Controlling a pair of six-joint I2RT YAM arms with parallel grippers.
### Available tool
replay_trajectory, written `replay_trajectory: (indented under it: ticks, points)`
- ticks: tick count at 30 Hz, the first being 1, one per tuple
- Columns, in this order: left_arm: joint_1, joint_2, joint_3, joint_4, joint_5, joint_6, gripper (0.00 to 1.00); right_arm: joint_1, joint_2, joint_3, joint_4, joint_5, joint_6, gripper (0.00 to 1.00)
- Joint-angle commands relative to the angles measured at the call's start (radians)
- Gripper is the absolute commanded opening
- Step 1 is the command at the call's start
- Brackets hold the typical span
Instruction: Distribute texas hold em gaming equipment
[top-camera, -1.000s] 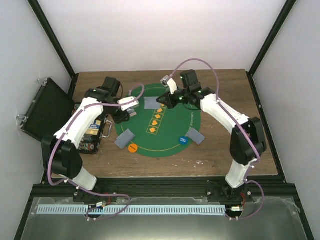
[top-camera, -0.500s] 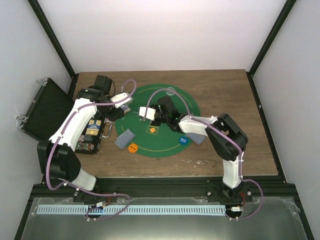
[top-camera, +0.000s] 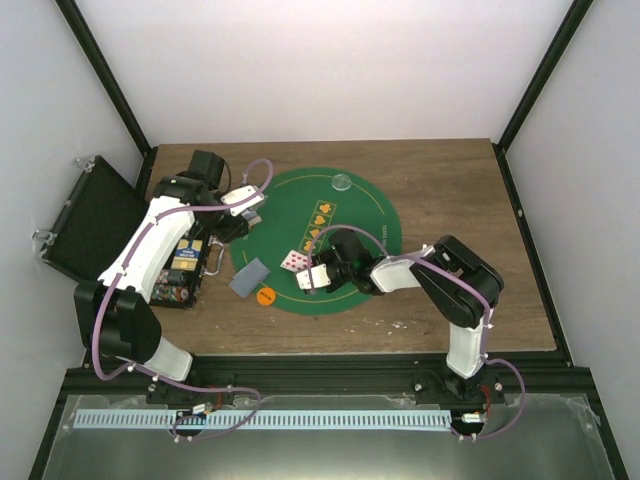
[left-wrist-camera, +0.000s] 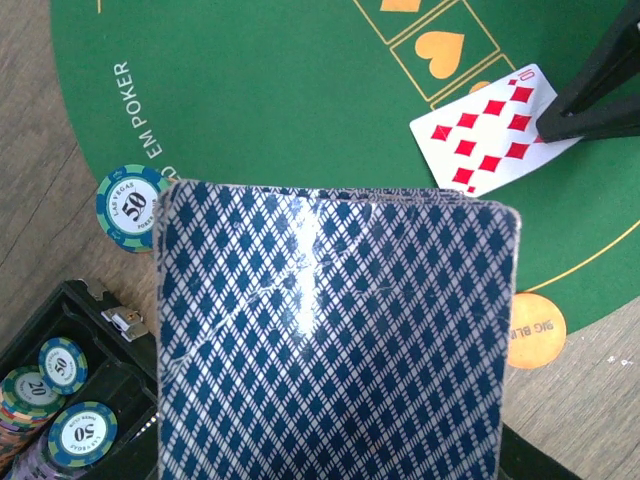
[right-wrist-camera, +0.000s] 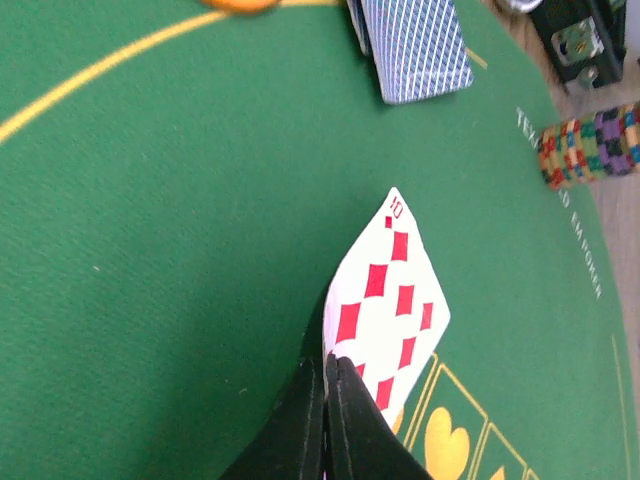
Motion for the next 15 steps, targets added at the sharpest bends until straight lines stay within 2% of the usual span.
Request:
replay_trajectory:
  ticks: [1, 4, 15]
  points:
    - [0.005, -0.01, 0.0, -0.005, 0.018, 0.015, 0.45, 0.007, -0.057, 0.018, -0.078, -0.093, -0.064, 0.01]
    - [0.003, -0.009, 0.002, -0.004, 0.02, 0.013, 0.45, 0.007, -0.049, 0.052, -0.161, -0.126, -0.063, 0.01]
    - [0.004, -0.014, 0.004, -0.011, 0.022, 0.016, 0.45, -0.003, -0.016, 0.084, -0.155, -0.082, -0.058, 0.01]
